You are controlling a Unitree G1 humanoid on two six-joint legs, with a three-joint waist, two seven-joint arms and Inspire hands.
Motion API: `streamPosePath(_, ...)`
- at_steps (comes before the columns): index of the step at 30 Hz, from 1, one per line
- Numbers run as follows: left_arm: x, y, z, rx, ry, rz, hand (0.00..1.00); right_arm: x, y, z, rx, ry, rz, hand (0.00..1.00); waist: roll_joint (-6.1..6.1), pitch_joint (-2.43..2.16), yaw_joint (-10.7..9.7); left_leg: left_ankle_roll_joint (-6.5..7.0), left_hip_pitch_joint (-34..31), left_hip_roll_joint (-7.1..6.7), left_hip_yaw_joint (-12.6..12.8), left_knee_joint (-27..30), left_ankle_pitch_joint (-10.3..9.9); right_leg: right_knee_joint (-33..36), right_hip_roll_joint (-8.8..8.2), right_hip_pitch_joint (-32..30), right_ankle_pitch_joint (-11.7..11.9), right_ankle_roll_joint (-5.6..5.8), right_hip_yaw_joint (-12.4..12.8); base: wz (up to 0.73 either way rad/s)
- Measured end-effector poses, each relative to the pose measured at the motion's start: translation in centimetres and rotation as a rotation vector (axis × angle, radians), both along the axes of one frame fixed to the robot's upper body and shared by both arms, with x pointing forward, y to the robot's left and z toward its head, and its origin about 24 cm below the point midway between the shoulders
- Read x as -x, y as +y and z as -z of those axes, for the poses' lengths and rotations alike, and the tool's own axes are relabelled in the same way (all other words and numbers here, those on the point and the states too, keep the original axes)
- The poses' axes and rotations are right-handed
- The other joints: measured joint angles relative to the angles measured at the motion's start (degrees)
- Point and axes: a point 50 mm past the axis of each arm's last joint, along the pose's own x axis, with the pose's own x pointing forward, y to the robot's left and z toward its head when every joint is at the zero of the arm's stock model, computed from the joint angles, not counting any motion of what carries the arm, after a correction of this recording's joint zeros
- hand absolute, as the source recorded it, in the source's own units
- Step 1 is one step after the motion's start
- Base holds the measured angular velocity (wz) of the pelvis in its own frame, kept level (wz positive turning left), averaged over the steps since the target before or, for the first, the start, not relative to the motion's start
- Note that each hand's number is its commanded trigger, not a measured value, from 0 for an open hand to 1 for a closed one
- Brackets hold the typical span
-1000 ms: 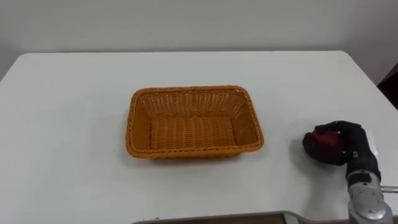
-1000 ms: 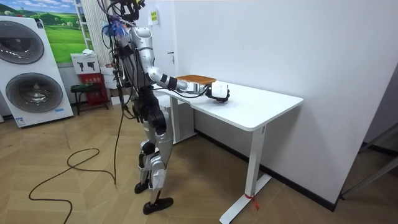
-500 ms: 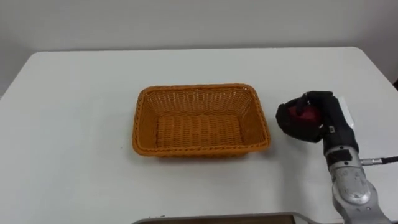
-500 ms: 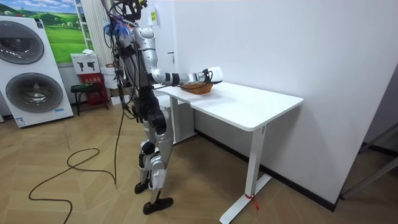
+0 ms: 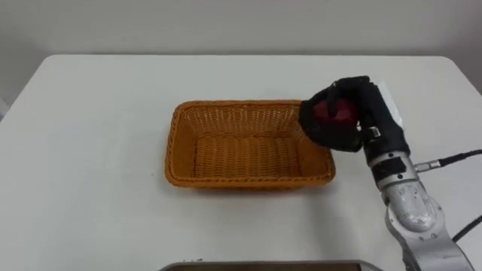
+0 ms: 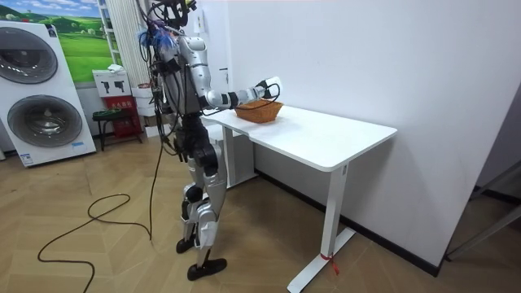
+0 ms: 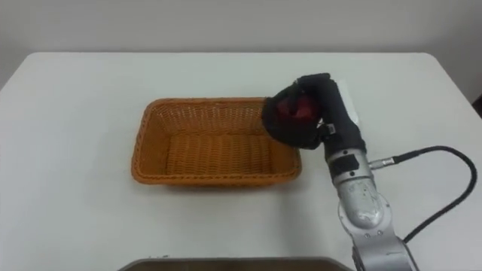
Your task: Pick and place apple
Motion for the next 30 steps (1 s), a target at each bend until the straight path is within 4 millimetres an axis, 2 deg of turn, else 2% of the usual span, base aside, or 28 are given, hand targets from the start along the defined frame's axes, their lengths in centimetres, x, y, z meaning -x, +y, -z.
streamPosePath(4,0.0,-0.2,0.1,0.006,0.016,0.024,0.00,-0.6,1.8,-0.6,0.001,-0.022,-0.075,1.00,-0.23,-0.16,0.83,-0.01,-0.03,-0.01,-0.48,0.05,0.01,-0.04,0.02,0.09,0.00,0.00,-0.20,0.06)
streamPosePath(10,-0.4,-0.4,0.1,0.010,0.013,0.038,0.00,-0.2,3.6,0.0,0.015,0.002,-0.155,1.00,-0.49,-0.32,2.00,-0.01,-0.59,-0.20,-1.63,0.03,0.01,-0.18,-0.03,0.06,0.00,0.00,-0.49,0.09)
streamPosePath(11,-0.5,-0.4,0.1,0.010,0.012,0.039,0.00,-0.1,3.7,0.1,0.017,0.006,-0.161,0.56,-0.52,-0.33,2.14,-0.01,-0.60,-0.21,-1.68,0.02,0.01,-0.24,-0.03,0.06,0.00,0.00,-0.50,0.06)
streamPosePath(12,-0.5,-0.4,0.1,0.011,0.012,0.041,0.00,-0.1,3.8,0.2,0.019,0.016,-0.171,0.00,-0.59,-0.37,2.27,-0.01,-0.60,-0.28,-1.73,0.01,0.01,-0.71,-0.03,0.07,0.01,0.00,-0.50,0.00)
streamPosePath(15,-0.7,-0.5,0.1,0.012,0.009,0.048,0.00,-0.1,4.2,0.3,0.022,0.030,-0.190,0.00,-0.66,-0.36,2.71,-0.01,-0.65,-0.26,-1.85,-0.06,0.01,-0.96,0.02,0.14,0.01,0.00,-0.52,0.00)
streamPosePath(19,-1.5,-0.5,0.0,0.011,-0.010,0.053,0.00,-0.3,4.5,0.0,0.025,0.025,-0.211,0.00,-0.83,-0.08,3.08,-0.08,-0.74,-0.23,-2.16,-0.15,0.05,-0.97,0.10,0.18,0.01,0.00,-0.51,0.00)
streamPosePath(24,-1.8,-0.5,0.0,0.011,-0.017,0.056,0.00,-0.2,4.8,0.1,0.030,0.028,-0.231,0.00,-1.10,-0.15,3.58,-0.08,-0.64,-0.28,-2.40,-0.53,0.05,-0.96,0.11,0.12,0.01,0.00,-0.45,0.01)
streamPosePath(30,-1.8,-0.4,0.0,0.010,-0.017,0.055,0.00,-0.3,5.0,0.0,0.034,0.023,-0.236,0.00,-1.28,-0.18,3.65,-0.09,-0.18,-0.31,-5.49,-1.13,0.06,-0.82,0.40,0.17,0.01,-0.01,-0.37,0.04)
